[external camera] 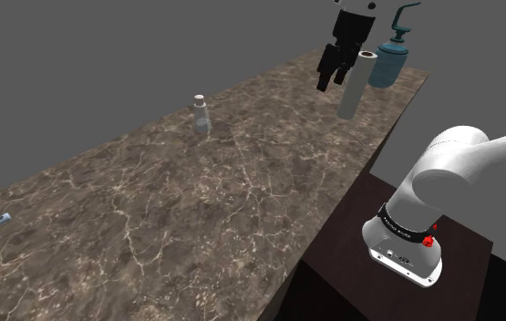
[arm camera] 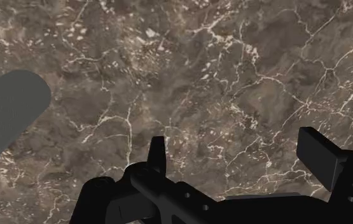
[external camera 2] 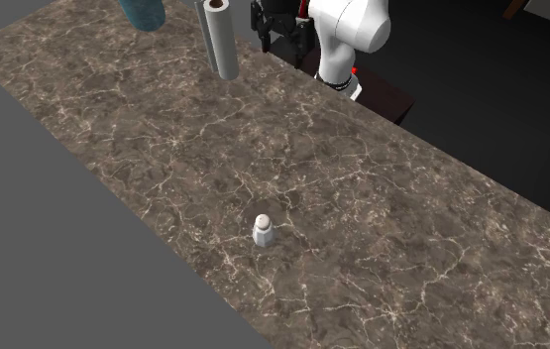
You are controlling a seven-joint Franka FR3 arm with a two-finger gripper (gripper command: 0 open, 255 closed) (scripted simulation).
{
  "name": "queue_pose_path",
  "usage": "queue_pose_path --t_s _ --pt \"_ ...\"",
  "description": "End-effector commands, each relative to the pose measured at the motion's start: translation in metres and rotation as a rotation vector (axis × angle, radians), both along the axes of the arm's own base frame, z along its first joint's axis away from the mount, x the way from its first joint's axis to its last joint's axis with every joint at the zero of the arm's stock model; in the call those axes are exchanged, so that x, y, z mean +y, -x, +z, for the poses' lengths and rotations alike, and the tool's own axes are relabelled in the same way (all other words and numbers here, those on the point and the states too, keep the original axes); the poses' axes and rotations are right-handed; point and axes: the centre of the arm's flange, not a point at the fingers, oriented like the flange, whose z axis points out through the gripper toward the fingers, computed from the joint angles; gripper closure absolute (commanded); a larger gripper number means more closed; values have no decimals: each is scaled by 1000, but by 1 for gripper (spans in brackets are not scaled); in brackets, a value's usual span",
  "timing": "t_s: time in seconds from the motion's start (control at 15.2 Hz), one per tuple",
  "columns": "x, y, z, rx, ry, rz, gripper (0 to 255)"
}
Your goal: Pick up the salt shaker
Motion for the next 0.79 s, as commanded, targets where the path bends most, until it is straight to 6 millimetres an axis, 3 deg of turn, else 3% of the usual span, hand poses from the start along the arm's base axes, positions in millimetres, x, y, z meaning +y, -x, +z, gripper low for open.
queue_pose_path --t_s 0.0,0.73 --pt "0 0 0 0 0 0 0" --pt "84 -100 -36 -77 -12 36 0"
